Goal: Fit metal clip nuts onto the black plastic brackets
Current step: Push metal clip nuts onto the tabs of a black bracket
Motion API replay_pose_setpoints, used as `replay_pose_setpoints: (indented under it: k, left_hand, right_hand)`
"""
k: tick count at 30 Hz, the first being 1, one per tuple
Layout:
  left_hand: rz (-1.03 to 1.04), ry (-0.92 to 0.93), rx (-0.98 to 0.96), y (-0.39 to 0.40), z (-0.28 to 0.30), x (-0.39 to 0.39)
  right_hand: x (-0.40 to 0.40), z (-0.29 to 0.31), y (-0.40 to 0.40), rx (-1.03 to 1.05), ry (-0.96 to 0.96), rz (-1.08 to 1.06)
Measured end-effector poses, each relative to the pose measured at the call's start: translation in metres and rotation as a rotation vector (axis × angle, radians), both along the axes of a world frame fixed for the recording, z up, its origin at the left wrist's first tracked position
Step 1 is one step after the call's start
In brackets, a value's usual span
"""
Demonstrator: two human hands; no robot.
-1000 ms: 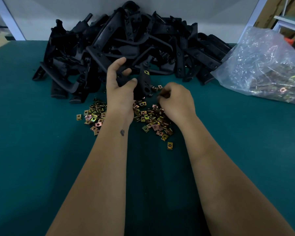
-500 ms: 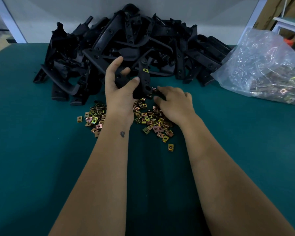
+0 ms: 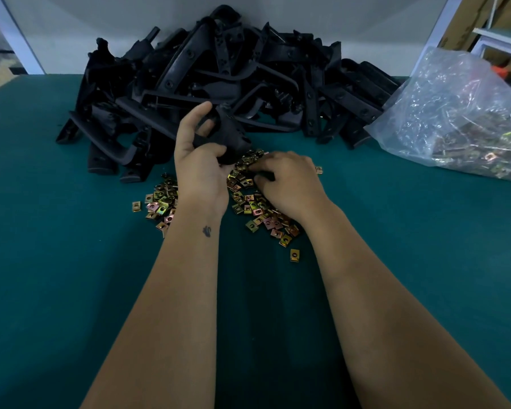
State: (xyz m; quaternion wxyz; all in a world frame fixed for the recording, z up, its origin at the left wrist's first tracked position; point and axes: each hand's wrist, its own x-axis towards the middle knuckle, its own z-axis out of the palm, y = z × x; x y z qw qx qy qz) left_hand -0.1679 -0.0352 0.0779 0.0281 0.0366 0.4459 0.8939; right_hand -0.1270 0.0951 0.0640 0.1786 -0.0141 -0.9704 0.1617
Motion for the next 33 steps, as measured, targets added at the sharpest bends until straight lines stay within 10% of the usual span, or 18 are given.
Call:
replay_pose_setpoints:
  k: [16,33]
  left_hand:
    - [0.012,-0.094,-0.009,0.002,0.001,0.002]
    - [0.086,-0.023,-0.294,0.003,-0.002,-0.003]
  right_hand:
    - [0.002,0.005,0.007,-0.570,0.247,-0.250]
    - [0.008,0.011,0.002,-0.148,0.117,-0.281]
